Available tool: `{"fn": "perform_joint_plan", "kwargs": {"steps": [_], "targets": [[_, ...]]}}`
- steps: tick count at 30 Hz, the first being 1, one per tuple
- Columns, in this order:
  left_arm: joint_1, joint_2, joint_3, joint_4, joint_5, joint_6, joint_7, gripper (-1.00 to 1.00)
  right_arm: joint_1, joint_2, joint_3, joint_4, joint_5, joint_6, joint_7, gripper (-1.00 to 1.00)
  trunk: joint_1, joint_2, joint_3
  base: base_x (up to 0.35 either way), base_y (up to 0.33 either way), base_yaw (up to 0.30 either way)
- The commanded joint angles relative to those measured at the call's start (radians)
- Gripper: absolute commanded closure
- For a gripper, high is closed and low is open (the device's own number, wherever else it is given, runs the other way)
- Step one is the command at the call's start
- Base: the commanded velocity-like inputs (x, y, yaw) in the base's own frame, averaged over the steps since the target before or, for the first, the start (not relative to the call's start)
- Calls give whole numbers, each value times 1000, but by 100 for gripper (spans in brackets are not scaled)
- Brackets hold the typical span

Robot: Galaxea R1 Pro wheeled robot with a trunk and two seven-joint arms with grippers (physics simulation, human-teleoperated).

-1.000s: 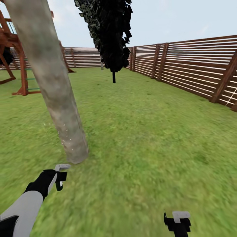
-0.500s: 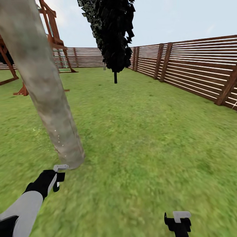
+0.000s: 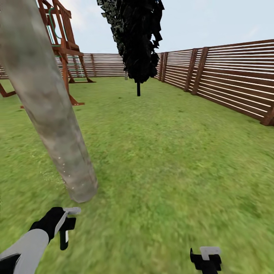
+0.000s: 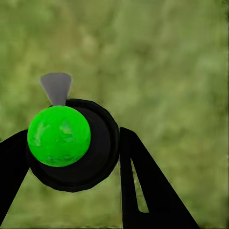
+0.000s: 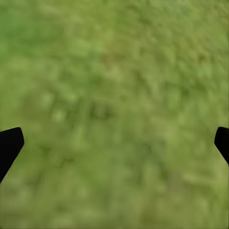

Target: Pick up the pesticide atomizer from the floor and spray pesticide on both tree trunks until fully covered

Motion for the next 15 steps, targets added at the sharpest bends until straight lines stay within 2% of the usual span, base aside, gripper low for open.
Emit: {"fn": "perform_joint_plan", "kwargs": {"steps": [1, 4, 5, 9, 15], "targets": [[1, -2, 0, 12, -6, -13, -7, 100, 0, 0, 0, 0, 0, 0, 0, -100, 0, 0, 0, 26, 0, 38], [1, -11, 6, 48, -4, -124, -10, 100, 3, -1, 1, 1, 1, 0, 2, -100, 0, 0, 0, 8, 0, 11], [1, -13, 7, 64, 4, -140, -12, 100, 4, -1, 1, 1, 1, 0, 2, -100, 0, 0, 0, 1, 0, 1], [2, -22, 12, 60, 37, -152, -11, 100, 5, -1, 1, 0, 2, 0, 2, -100, 0, 0, 0, 0, 0, 0], [2, -23, 44, 40, 42, -178, -14, 100, 5, 0, 1, -1, 1, 0, 2, -100, 0, 0, 0, 141, -187, 0]]}}
